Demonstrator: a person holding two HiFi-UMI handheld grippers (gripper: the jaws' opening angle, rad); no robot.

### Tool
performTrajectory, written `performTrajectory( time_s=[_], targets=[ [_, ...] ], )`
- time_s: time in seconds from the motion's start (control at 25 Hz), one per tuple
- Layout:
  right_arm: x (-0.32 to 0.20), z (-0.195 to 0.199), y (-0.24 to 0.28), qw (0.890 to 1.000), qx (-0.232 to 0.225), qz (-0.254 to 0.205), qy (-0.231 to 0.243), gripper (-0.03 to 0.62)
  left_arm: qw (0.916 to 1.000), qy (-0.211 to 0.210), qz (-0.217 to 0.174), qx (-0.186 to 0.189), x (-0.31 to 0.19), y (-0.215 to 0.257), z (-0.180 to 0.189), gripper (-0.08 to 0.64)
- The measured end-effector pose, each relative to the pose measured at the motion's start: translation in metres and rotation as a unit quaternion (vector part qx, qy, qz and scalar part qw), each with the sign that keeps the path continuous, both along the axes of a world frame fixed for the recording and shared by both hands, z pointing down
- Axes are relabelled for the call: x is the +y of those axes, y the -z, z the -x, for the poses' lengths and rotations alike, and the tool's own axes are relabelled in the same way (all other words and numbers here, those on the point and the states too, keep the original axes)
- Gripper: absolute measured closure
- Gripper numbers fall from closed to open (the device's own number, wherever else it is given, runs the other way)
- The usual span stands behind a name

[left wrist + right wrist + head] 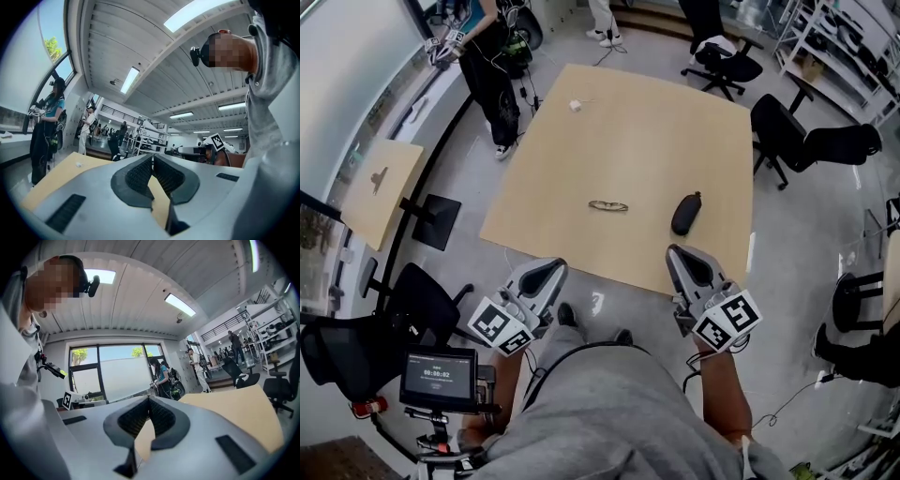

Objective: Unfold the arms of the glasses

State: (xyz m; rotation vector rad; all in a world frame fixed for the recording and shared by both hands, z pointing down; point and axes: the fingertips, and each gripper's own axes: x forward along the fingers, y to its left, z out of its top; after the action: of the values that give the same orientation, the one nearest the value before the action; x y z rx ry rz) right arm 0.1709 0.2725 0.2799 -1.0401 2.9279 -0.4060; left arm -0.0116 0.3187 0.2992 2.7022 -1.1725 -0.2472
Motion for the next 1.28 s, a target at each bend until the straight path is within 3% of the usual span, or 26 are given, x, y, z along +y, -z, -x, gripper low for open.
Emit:
performTrajectory(
  time_s=[0.24,0.6,0.76,0.92,1.16,1.28],
  targets=[
    [-0.072,0.058,-0.011,1.0,0.02,-0.005,-0.014,0.584,0.9999,-0.014,-0.006,0.002,-0.085,-0.02,0.054,0.543],
    [-0.172,0.139,-0.023,0.997,0.016,-0.011,-0.07,0.584,0.9947,-0.102,-0.013,-0.001,-0.211,-0.036,0.107,0.543],
    [-0.195,0.141,-0.037,0.997,0.02,0.007,-0.08,0.584,0.9919,-0.127,-0.01,-0.01,-0.247,-0.037,0.097,0.543],
    [-0.214,0.126,-0.057,0.997,0.029,0.03,-0.067,0.584,0.9923,-0.123,-0.005,-0.018,-0.261,-0.046,0.074,0.543],
    [-0.274,0.075,-0.109,0.996,0.049,0.069,-0.007,0.584,0.9947,-0.078,0.051,-0.043,-0.306,-0.105,0.008,0.543],
    [-0.285,0.084,-0.151,0.992,0.068,0.107,0.027,0.584,0.9913,-0.065,0.086,-0.075,-0.32,-0.149,0.013,0.543]
  ],
)
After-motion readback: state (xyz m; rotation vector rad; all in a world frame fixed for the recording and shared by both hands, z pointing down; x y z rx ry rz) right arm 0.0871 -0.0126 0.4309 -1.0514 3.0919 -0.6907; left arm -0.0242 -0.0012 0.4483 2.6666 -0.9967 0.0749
